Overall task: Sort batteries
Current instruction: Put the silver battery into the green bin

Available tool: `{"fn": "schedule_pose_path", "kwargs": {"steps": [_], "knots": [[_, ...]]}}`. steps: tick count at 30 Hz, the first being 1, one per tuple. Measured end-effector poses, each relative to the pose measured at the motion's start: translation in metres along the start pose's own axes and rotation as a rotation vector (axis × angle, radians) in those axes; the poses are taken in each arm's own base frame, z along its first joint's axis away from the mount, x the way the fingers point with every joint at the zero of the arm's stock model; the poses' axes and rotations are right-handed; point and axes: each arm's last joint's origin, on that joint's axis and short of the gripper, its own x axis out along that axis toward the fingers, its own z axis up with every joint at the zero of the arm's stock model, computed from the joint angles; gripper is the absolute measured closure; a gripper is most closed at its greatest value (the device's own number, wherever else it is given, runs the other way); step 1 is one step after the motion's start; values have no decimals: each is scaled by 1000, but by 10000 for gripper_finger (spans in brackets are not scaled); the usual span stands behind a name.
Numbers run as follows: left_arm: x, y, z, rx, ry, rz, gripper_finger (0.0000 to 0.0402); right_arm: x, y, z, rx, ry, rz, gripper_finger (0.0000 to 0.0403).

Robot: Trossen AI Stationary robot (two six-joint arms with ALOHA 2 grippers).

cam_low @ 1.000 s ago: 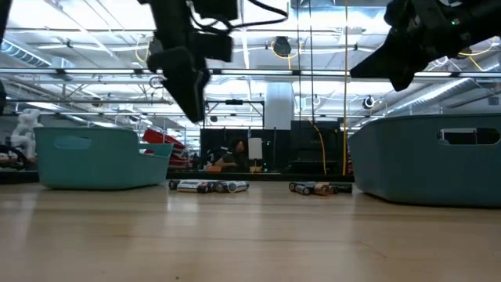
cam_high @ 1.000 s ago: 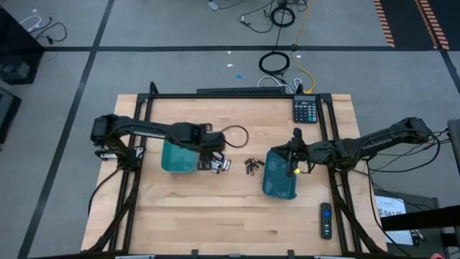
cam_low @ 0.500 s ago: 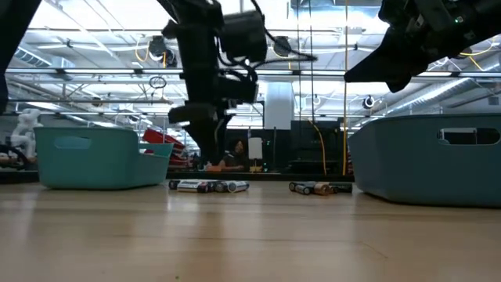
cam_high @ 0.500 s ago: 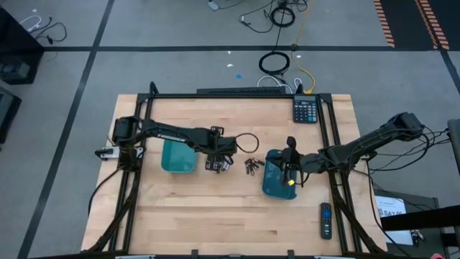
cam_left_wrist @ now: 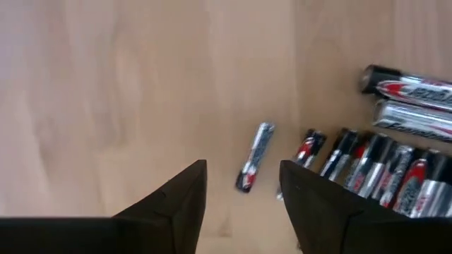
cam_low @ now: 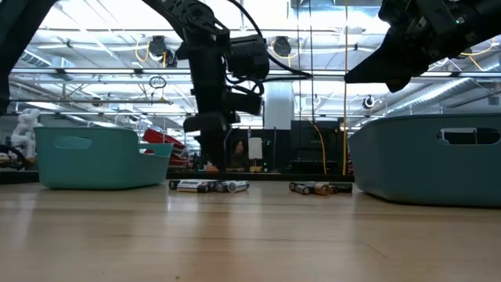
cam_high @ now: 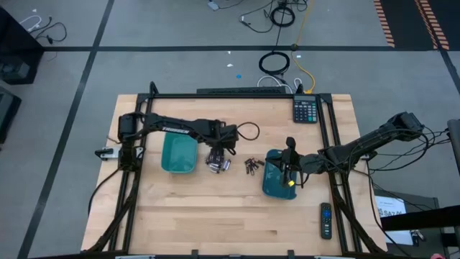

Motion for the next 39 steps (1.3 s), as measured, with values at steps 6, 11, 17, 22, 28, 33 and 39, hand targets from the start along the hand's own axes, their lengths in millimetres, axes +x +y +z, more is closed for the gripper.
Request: {"fn": "schedule_pose_path", "kwargs": {"steps": [6,11,17,22,28,33,39], "knots": [[18,-3,0,31,27,-40,246,0,0,0,2,-1,0,403],[25,-1,0,42,30,-29,254,0,0,0,2,-1,1,403],[31,2,-1,86,40,-34,295,0,0,0,4,-1,0,403],[40,1,0,129,52,-34,382,0,0,0,7,0,0,403],[23,-4,2,142,100,40,385,0,0,0,6,1,-1,403],[-52,0,3,-14,48,54,387,0,0,-1,2,8,-3,403],[-113,-11,-29,-210,142,-5,386,0,-1,-2,2,14,-5,403]]}}
